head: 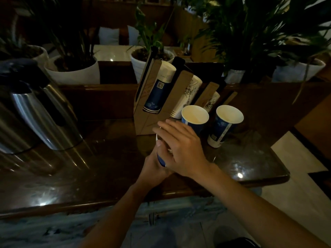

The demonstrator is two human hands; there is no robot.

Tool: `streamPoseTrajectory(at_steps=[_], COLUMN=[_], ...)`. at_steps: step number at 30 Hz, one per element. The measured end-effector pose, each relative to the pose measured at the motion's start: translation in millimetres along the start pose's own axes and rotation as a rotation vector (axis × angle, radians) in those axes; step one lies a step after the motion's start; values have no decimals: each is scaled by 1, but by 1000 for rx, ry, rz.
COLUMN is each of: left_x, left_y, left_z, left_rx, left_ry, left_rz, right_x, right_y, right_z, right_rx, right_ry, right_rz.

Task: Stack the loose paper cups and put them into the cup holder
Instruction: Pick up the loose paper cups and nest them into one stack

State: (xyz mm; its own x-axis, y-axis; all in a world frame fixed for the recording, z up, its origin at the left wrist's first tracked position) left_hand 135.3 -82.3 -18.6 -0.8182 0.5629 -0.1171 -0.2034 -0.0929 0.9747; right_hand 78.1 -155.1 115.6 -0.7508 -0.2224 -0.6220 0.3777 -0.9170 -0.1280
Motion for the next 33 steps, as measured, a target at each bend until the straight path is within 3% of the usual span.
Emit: streamPoseTrajectory(at_steps=[6,11,19,33], left_x=[5,7,3,-31], left_y=[-11,-19,-17,-22], left_z=[1,0,2,24], left_rx=[14,25,42,-72], left_ry=[103,152,142,-2], left_rz=[75,164,198,151], right_x=[-5,-15,-32,-35], right_y=[15,51,116,135], right_z=[13,46,58,8], right_rx=[-299,-339,-229,-48], right_ry=[35,58,-87,-270], right_rz=[-57,-182,-418,-648])
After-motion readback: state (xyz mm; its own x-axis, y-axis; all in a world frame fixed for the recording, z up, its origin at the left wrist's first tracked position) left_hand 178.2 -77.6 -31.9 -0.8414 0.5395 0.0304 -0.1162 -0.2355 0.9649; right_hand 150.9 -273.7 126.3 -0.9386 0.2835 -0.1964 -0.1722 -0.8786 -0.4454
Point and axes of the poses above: each hand's wrist, its own x-axis away from the middle knuckle, its own z-axis out of the back of the hand, y = z × x, the point moved 6 cm from there along -x, towards the middle knuckle, and after that the axes turned 4 degrees about z, right-handed, at the moved point
